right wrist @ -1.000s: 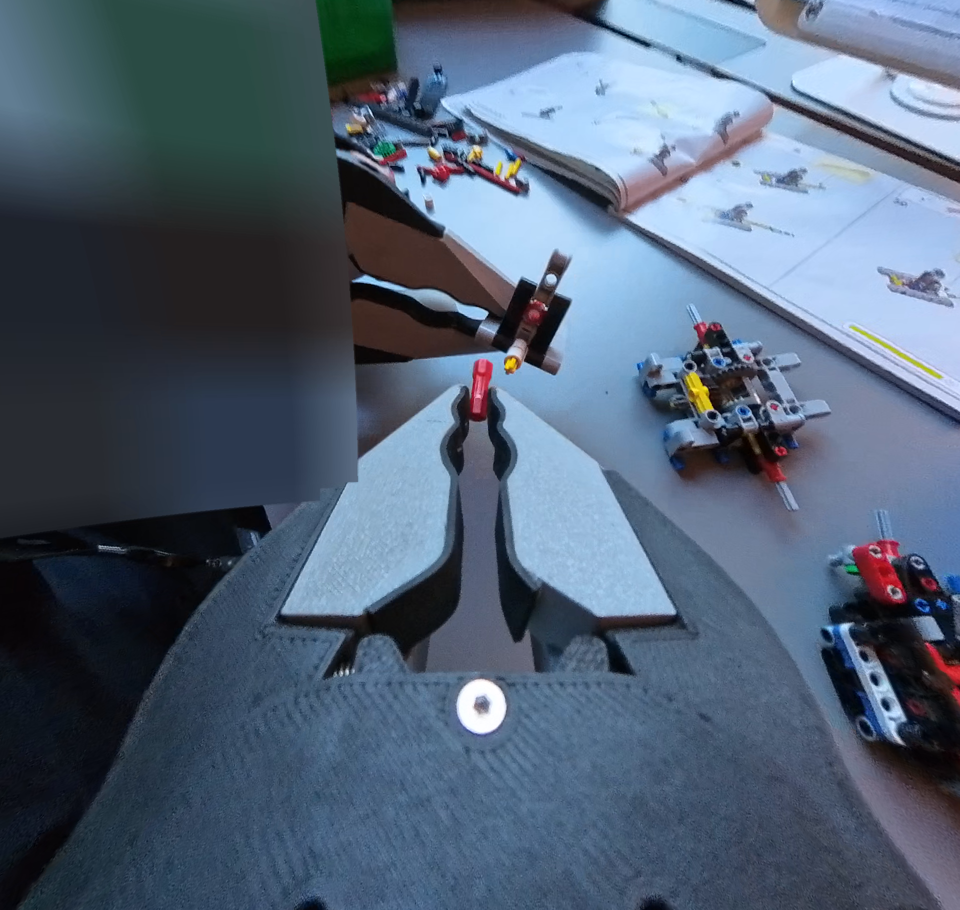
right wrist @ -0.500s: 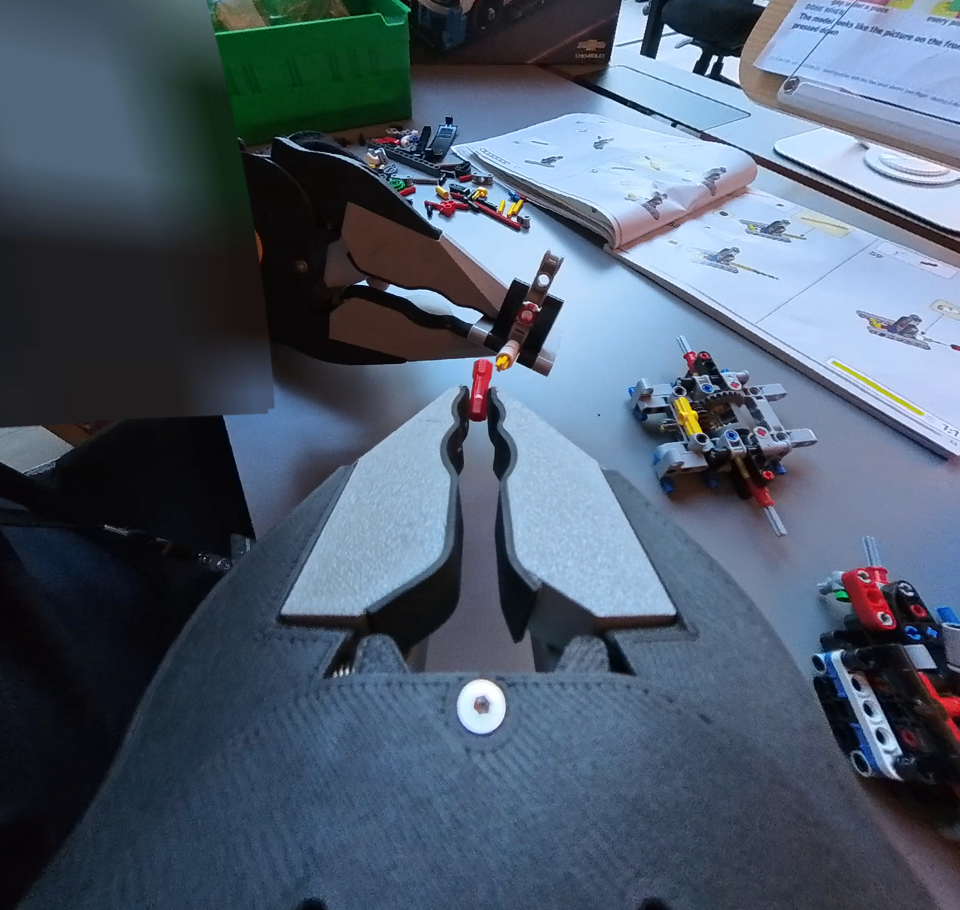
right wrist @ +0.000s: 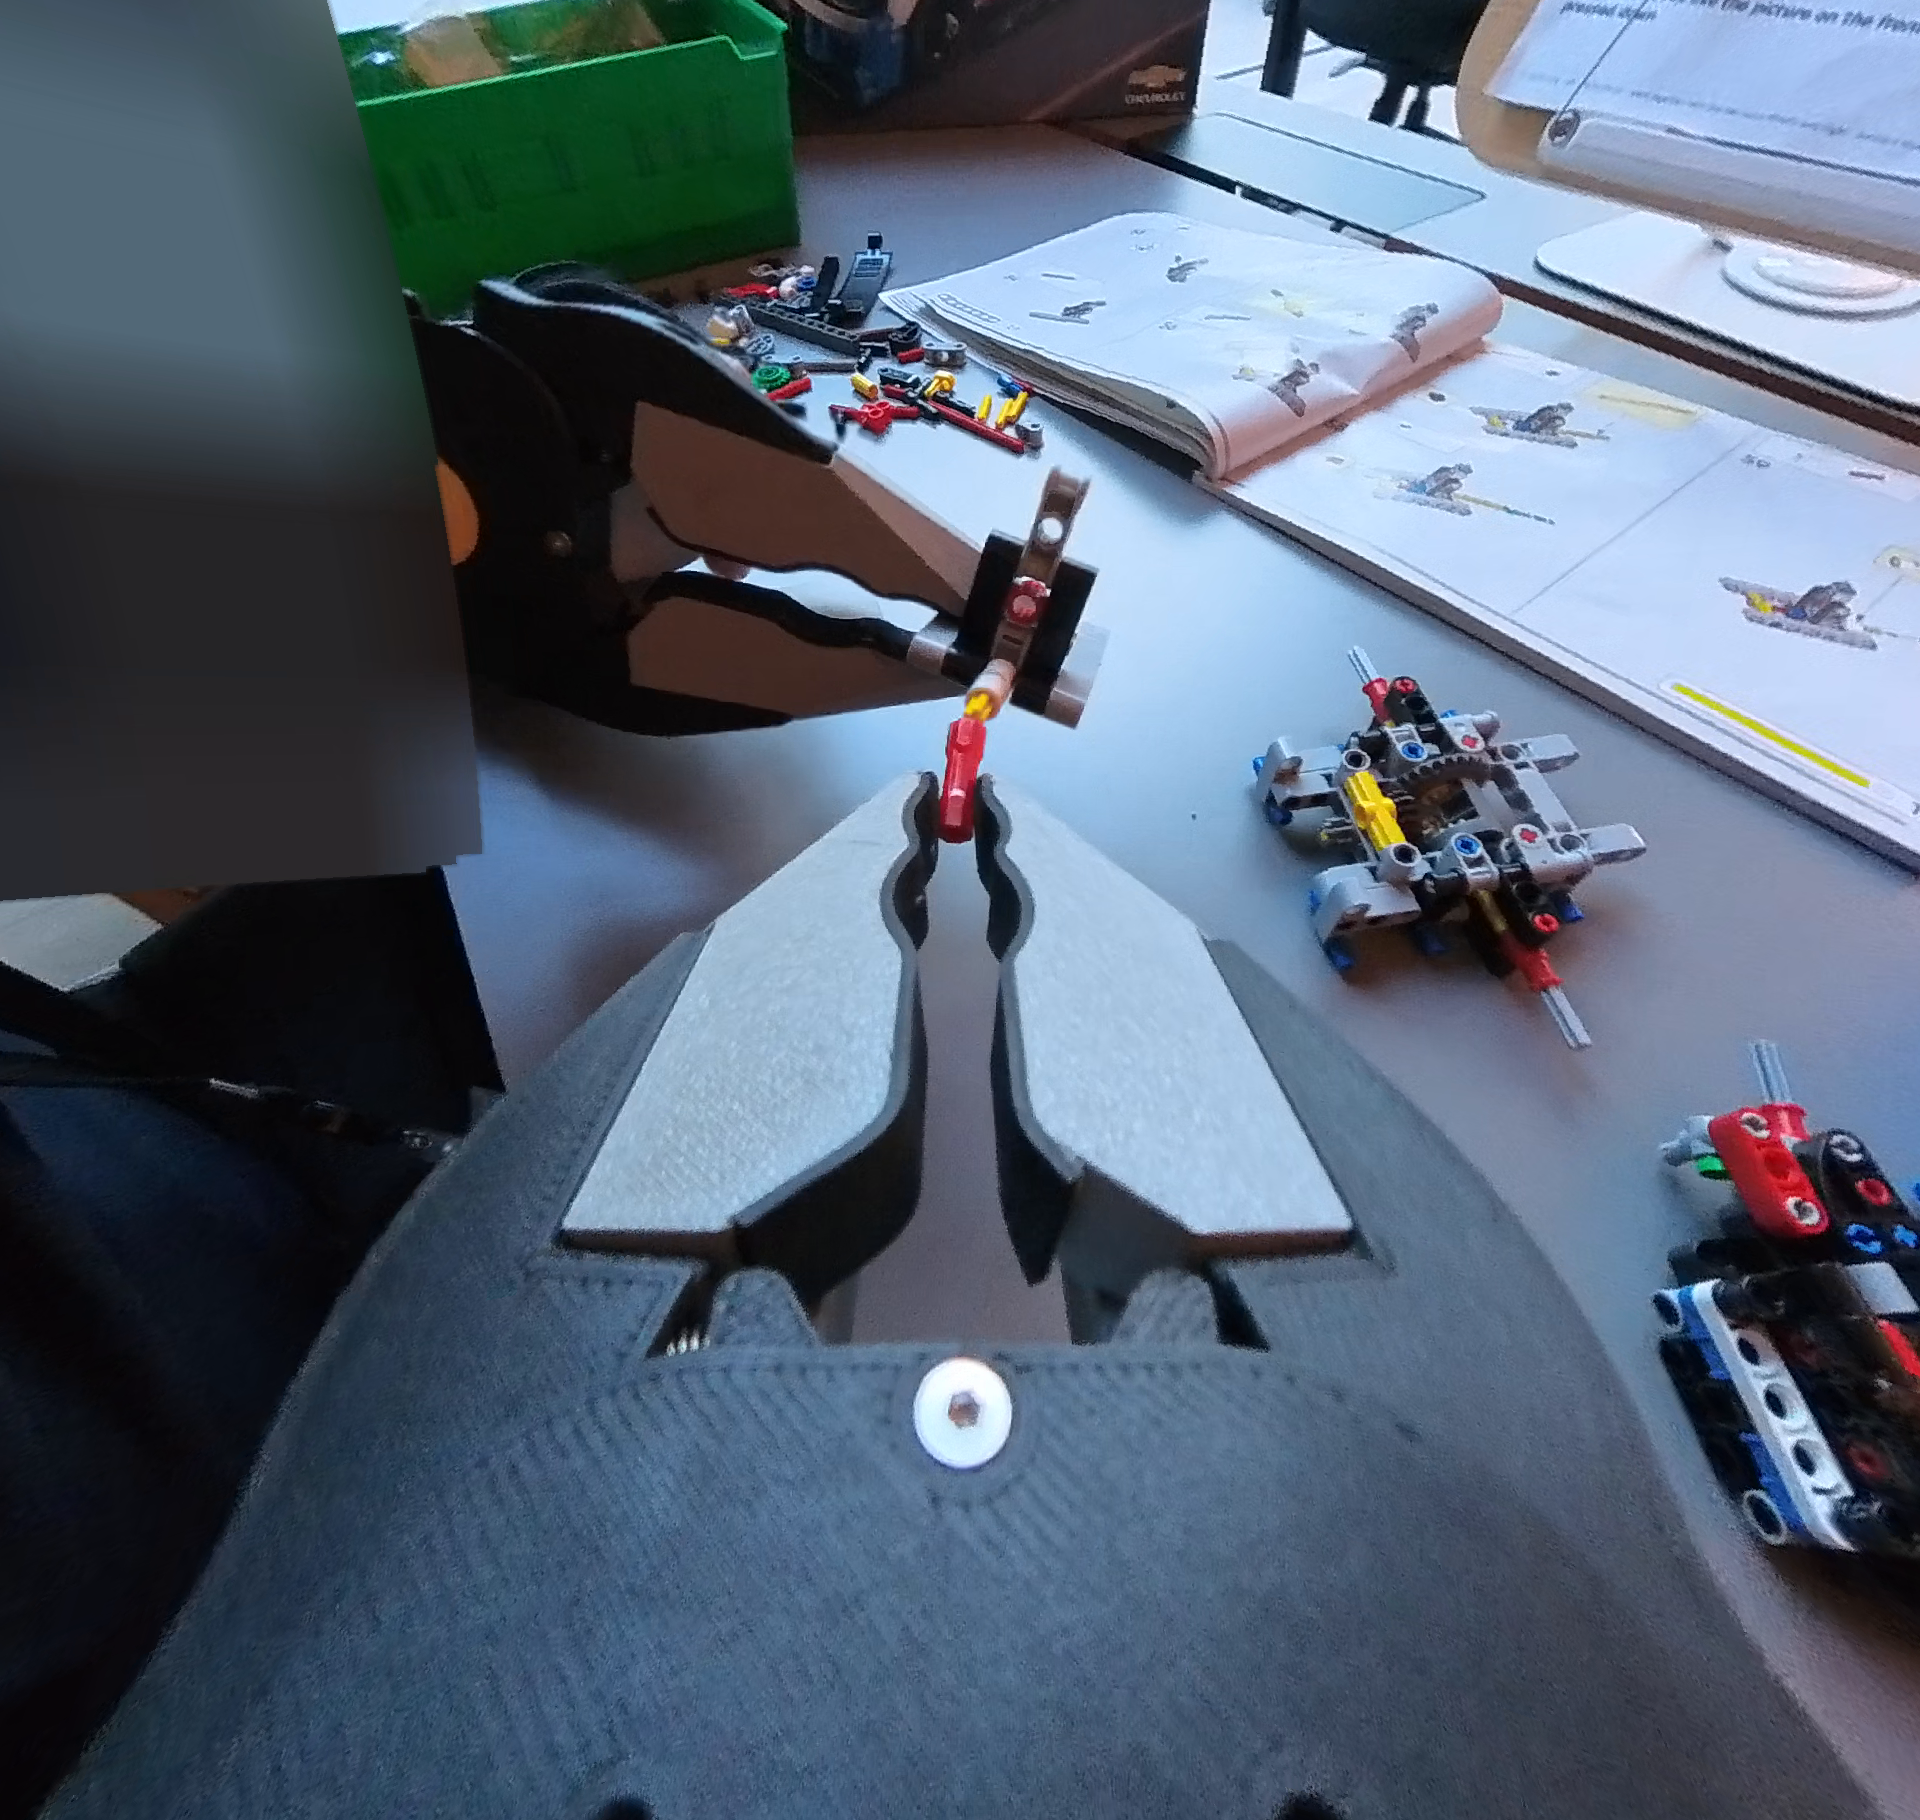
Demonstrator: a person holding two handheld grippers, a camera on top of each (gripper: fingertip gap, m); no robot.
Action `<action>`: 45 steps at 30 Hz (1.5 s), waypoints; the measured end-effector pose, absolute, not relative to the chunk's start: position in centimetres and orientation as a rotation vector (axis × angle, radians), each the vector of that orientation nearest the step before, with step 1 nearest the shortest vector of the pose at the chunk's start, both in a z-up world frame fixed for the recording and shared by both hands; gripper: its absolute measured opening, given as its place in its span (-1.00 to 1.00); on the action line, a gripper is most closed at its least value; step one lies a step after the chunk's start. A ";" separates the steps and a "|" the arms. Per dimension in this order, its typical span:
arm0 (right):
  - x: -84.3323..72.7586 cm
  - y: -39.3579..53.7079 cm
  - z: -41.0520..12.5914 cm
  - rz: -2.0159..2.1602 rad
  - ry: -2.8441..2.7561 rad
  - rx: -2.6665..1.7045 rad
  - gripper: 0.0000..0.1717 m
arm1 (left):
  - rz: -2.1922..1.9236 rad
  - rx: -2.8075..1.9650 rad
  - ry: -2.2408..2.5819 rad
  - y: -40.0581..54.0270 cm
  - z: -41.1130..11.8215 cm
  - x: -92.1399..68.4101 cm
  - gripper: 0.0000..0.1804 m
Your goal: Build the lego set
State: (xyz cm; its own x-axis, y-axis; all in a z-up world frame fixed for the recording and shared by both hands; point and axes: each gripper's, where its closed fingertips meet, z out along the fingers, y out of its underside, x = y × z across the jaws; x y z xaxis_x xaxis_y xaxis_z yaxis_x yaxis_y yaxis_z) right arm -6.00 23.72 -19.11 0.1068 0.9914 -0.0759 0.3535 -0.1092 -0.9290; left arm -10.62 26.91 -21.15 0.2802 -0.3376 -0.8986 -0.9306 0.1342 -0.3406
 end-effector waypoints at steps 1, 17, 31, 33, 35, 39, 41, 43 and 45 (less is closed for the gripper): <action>-6.1 23.8 -19.2 1.019 -1.351 -1.609 -0.96 | 0.665 -1.425 1.269 26.9 -21.2 -10.6 -0.95; -6.5 24.1 -21.3 1.019 -1.357 -1.873 -0.96 | 0.689 -1.474 1.319 27.1 -22.7 -10.8 -0.95; -6.6 24.4 -21.4 1.017 -1.341 -1.896 -0.97 | 0.716 -1.508 1.345 27.1 -23.5 -11.1 -0.95; -6.7 24.5 -21.6 1.020 -1.342 -1.909 -0.97 | 0.716 -1.516 1.349 27.2 -23.7 -11.2 -0.95; -6.7 24.6 -21.8 1.024 -1.341 -1.923 -0.97 | 0.713 -1.518 1.348 27.2 -23.7 -11.2 -0.95; -6.7 24.6 -22.0 1.023 -1.346 -1.923 -0.97 | 0.714 -1.517 1.355 27.1 -23.9 -11.1 -0.95; -6.7 24.6 -22.0 1.030 -1.344 -1.927 -0.97 | 0.713 -1.521 1.354 27.2 -23.9 -11.2 -0.95; -6.8 24.7 -22.2 1.042 -1.344 -1.937 -0.97 | 0.721 -1.521 1.357 27.2 -23.9 -11.2 -0.95; -6.8 24.6 -22.3 1.067 -1.344 -1.953 -0.97 | 0.726 -1.517 1.360 27.2 -24.0 -11.2 -0.96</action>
State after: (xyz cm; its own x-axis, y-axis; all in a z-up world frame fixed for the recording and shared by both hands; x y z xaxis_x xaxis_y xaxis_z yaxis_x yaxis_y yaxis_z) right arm -6.81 24.64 -22.26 0.1909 0.9328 -0.3055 0.5094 -0.3602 -0.7815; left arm -11.20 27.18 -23.98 0.2085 -0.4086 -0.8886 -0.9656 0.0581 -0.2534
